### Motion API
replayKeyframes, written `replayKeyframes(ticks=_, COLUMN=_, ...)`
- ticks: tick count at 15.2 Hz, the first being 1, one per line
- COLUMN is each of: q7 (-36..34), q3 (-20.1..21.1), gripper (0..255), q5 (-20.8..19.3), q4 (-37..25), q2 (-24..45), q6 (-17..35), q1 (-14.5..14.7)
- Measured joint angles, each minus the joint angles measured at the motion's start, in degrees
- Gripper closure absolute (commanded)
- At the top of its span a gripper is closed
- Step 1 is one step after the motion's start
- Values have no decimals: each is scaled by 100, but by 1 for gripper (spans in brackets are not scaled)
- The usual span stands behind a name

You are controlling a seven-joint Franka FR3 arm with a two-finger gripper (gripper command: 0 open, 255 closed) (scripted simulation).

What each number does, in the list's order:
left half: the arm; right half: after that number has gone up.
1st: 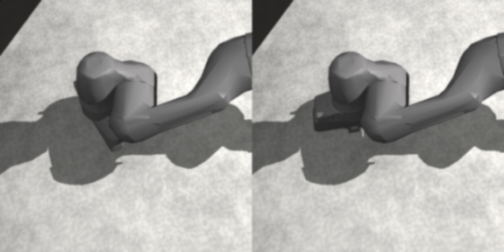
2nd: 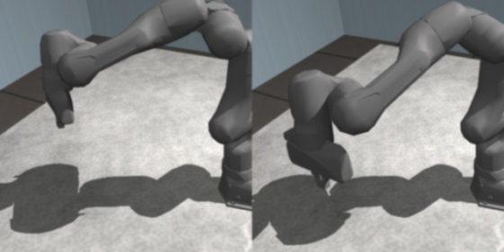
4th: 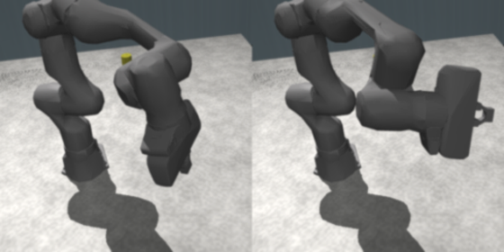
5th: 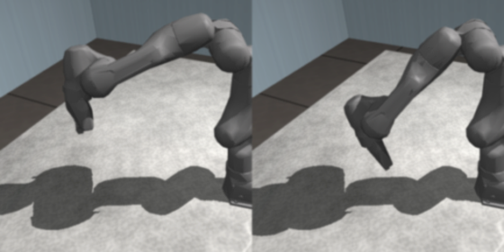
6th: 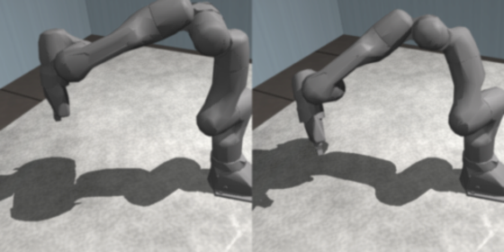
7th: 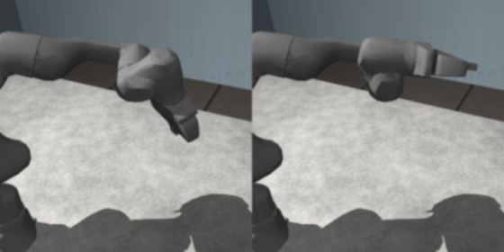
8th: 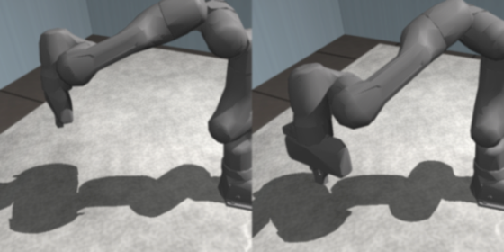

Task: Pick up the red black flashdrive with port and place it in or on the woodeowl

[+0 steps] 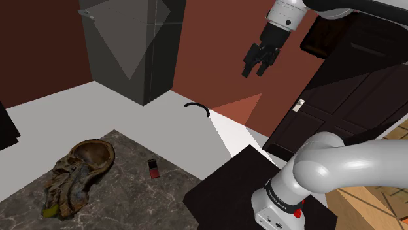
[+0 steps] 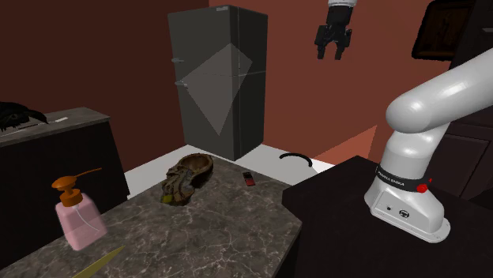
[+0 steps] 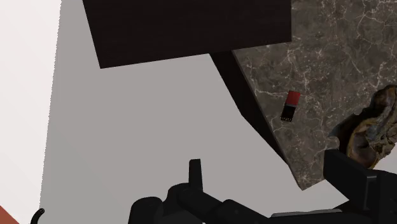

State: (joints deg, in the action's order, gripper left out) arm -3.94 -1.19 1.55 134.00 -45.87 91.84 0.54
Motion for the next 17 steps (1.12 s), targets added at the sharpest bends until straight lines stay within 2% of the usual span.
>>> replayKeyframes(ticks=2, q7=-49, q3=39, gripper=0, q5=23, q4=71, q2=-3, q6=65, q1=6)
replayKeyframes(ticks=7, q7=-517, q3=425, gripper=0, q5=249, q4=713, q2=60, q6=756, q1=88)
replayKeyframes(ticks=17, q7=-1489, q3=1287, gripper=0, q5=683, q4=1643, q2=1119, q6=2723, q1=265)
